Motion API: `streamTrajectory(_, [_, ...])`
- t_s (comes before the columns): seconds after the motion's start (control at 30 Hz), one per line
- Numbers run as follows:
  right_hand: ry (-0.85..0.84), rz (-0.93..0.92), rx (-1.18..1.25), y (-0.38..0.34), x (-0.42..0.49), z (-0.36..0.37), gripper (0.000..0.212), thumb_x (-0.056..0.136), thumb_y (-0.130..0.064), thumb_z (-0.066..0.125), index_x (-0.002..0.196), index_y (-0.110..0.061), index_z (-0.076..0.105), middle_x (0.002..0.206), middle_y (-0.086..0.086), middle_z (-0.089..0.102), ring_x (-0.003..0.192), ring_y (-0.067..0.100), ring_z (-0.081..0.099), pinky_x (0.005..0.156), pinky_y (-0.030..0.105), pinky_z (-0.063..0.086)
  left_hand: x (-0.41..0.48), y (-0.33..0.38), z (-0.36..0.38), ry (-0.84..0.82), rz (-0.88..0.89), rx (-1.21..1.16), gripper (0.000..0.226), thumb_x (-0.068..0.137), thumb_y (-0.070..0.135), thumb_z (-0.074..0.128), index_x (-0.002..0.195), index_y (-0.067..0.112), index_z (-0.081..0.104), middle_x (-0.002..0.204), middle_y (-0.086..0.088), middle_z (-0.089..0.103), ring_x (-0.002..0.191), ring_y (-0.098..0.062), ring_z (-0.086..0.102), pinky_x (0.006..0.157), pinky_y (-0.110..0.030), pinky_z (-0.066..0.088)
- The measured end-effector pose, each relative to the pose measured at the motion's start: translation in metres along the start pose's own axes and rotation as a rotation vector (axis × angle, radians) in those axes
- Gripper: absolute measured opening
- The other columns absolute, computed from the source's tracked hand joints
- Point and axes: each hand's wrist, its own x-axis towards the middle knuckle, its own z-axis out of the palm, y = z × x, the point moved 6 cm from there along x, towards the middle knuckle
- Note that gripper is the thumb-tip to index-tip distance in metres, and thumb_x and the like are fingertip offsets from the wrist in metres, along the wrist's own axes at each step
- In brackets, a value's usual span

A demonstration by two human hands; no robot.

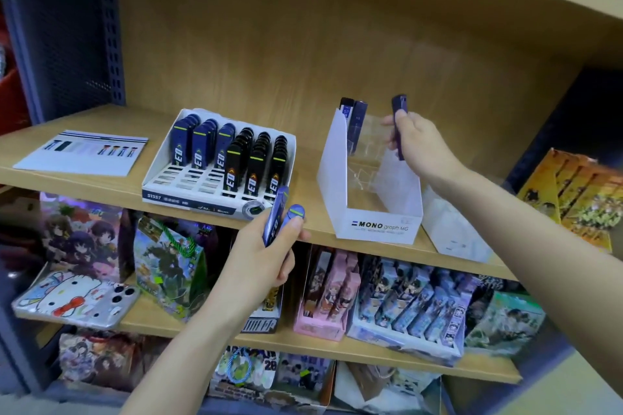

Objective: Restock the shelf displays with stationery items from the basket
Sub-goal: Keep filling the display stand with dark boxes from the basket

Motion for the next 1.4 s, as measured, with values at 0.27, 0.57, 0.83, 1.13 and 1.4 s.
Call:
streamTrajectory(0.27, [0.094,-0.07,0.226,-0.01,0.046,-0.001,0.02,0.103,-0.011,0.033,0.121,-0.004,0.035,0.101,0.005,0.06,0.088,0.012,0.061,0.064,0.015,0.054,0.012,-0.003,0.001,0.023,-0.002,-0.037,0.028,0.098,0.026,0.046,0.088,0.003,0.058,0.047,-0.005,0.037,0.041,-0.011,0.029,0.04,-0.017,0.025])
streamTrajectory(0.57, [0.122,-0.093,0.089,0.002,0.062,0.009,0.019,0.091,-0.004,0.057,0.102,-0.014,0.044,0.097,0.009,0.057,0.081,0.019,0.061,0.064,0.019,0.053,0.015,-0.007,0.003,0.016,-0.03,-0.052,0.025,0.097,0.026,0.047,0.088,0.005,0.058,0.052,-0.009,0.04,0.04,-0.012,0.03,0.04,-0.018,0.025])
streamTrajectory(0.83, [-0.012,-0.151,-0.066,-0.009,0.065,0.008,0.025,0.086,0.003,0.062,0.096,-0.014,0.047,0.078,0.002,0.056,0.069,0.016,0.062,0.064,0.024,0.058,0.016,-0.008,0.008,0.005,-0.046,-0.055,0.022,0.098,0.021,0.046,0.091,0.003,0.057,0.042,0.006,0.045,0.038,-0.009,0.031,0.039,-0.018,0.023])
streamTrajectory(1.13, [0.014,-0.206,-0.208,-0.008,0.067,0.008,0.02,0.079,-0.001,0.073,0.093,-0.013,0.065,0.09,0.007,0.062,0.064,0.007,0.055,0.063,0.016,0.054,0.018,-0.014,0.005,0.005,-0.074,-0.087,0.021,0.1,0.013,0.04,0.095,0.009,0.06,0.048,0.004,0.053,0.039,-0.012,0.035,0.043,-0.017,0.033])
streamTrajectory(1.4, [0.205,-0.346,-0.457,-0.019,0.042,0.011,0.023,0.089,-0.015,0.06,0.112,-0.017,0.059,0.097,-0.005,0.055,0.083,0.014,0.055,0.077,0.036,0.05,0.012,-0.016,-0.002,-0.013,-0.049,-0.093,0.02,0.099,0.019,0.043,0.105,0.02,0.063,0.076,-0.003,0.068,0.05,-0.014,0.052,0.051,-0.026,0.045])
